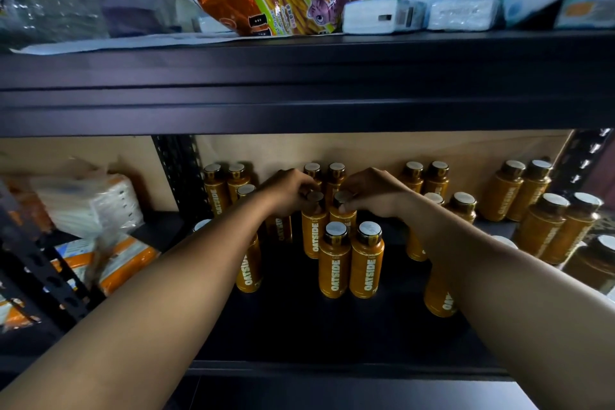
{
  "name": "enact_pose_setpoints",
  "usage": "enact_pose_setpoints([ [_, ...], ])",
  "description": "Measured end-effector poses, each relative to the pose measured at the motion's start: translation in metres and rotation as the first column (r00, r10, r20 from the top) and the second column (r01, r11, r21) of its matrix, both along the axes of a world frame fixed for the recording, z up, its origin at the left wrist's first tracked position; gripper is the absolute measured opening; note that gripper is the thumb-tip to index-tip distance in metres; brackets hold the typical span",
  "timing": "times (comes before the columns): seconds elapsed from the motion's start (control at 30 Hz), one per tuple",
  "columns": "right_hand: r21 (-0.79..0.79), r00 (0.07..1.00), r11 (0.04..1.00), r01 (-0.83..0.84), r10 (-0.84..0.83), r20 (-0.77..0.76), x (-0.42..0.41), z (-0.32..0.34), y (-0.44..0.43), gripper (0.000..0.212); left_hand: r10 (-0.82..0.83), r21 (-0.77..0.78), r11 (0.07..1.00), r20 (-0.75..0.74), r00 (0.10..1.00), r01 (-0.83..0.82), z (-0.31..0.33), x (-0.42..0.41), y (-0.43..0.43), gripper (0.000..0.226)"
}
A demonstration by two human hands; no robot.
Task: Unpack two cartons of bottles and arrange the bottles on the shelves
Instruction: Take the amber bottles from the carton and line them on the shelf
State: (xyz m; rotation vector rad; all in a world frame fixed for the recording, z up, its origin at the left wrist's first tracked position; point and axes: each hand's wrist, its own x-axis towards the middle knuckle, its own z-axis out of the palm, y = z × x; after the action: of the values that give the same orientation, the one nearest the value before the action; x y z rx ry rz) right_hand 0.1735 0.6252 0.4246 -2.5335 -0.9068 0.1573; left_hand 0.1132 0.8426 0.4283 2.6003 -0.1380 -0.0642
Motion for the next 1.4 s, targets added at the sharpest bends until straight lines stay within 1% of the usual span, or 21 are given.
enact_pose_setpoints([
  [0.27,0.119,0.996,0.992,0.037,-0.027,-0.082,0.003,-0.011,-0.001,0.026,-0.015,0.0,1.0,-0.001,1.0,0.015,-0.001,0.0,0.002,0.046],
  [0.47,0.173,0.996,0.983,0.062,-0.049,-0.08,0.002,-0.015,-0.001,0.027,-0.004,-0.008,1.0,0.006,1.0,0.004,-0.006,0.002,0.005,0.049],
  [0.6,0.245,0.992,0.966,0.084,-0.057,-0.115,-0.001,-0.021,-0.003,0.031,0.018,-0.019,1.0,0.025,1.0,-0.018,-0.009,0.003,0.005,0.053],
  [0.93,0.413,0.969,0.9,0.14,-0.04,-0.242,-0.006,-0.032,-0.006,0.029,0.04,-0.046,0.998,0.064,0.997,-0.038,-0.012,-0.005,0.004,0.052],
  [1.27,0.385,0.968,0.911,0.15,-0.056,-0.243,-0.009,-0.026,-0.005,0.033,0.065,-0.033,0.997,0.053,0.996,-0.063,-0.012,-0.004,0.004,0.054],
  [1.4,0.344,0.974,0.93,0.127,-0.051,-0.221,-0.009,-0.024,-0.006,0.039,0.062,-0.043,0.997,0.055,0.997,-0.06,-0.012,-0.006,0.003,0.055],
])
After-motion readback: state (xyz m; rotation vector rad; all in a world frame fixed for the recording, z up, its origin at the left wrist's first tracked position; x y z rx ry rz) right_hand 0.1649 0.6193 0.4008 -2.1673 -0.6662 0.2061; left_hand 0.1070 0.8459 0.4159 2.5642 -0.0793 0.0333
